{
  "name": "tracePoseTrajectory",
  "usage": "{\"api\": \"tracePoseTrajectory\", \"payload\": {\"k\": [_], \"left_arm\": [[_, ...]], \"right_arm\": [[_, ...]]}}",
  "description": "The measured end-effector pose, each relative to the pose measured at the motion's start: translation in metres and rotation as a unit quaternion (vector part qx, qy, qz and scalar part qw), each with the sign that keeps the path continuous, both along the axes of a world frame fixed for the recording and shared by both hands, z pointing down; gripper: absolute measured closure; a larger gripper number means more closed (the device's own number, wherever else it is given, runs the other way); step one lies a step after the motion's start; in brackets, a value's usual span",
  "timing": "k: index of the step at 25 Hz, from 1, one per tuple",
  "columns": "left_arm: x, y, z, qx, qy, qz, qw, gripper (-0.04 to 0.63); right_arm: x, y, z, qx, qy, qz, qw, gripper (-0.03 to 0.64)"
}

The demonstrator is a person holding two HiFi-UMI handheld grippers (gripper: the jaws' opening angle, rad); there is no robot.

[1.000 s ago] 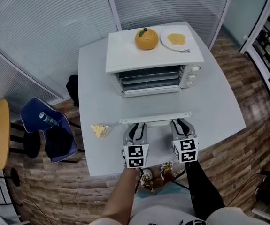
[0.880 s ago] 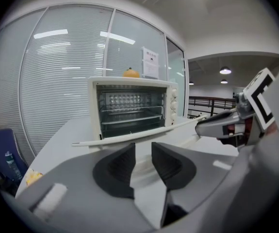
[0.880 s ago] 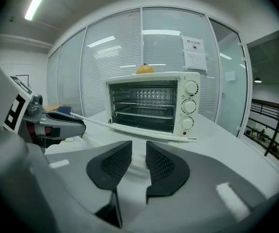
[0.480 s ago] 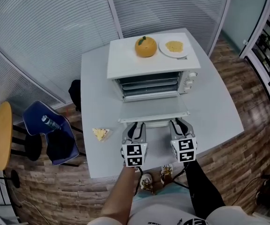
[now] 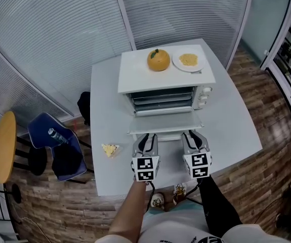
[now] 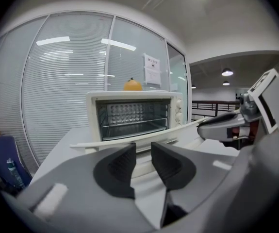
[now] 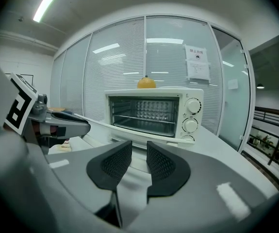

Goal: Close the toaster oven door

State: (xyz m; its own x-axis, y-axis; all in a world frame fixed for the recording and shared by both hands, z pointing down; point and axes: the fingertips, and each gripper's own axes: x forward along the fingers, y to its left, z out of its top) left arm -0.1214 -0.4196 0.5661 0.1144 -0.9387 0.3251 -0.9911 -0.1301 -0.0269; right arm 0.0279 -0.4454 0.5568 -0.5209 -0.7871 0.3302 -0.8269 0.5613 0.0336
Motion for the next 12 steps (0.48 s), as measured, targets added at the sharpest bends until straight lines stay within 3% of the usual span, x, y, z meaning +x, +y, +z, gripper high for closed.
{"api": "tracePoseTrajectory", "payload": {"k": [12], "left_arm": [[-0.01,-0.029,-0.033,0.039,-0.009,-0.032,0.9987,0.437]], "right_arm": [[-0.011,-0.033,-0.036,0.05,-0.01,-0.019,0.999,0.528]]}}
